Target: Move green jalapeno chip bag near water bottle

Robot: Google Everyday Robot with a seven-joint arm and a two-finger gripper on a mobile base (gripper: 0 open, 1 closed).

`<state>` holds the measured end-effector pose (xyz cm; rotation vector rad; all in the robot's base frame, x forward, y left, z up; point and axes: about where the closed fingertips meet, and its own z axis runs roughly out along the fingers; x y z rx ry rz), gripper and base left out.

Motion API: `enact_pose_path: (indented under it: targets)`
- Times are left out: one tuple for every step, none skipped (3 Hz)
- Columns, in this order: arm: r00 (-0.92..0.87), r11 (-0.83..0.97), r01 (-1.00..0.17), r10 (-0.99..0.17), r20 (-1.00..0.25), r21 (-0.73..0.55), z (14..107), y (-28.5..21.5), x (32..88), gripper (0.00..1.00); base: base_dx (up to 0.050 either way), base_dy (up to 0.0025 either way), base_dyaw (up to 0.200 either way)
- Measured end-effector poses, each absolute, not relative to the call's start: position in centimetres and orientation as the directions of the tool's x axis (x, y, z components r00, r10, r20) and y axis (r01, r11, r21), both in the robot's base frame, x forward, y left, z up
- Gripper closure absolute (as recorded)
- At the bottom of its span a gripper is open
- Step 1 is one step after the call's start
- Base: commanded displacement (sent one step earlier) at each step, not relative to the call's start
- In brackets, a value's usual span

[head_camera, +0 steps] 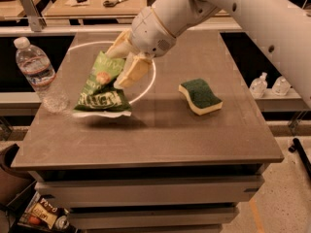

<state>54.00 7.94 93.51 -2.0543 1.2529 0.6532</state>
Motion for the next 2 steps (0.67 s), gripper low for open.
enact_pose_path:
  targets:
    - [0.424,-0.346,-0.901,-0.585,-0.692,-0.260,93.46,8.13,53.94,0.00,0.000,0.00000,0.000]
    - [0.424,-0.346,-0.901,-0.584,-0.692,-0.260,93.46,8.14,53.93,0.00,0.000,0.00000,0.000]
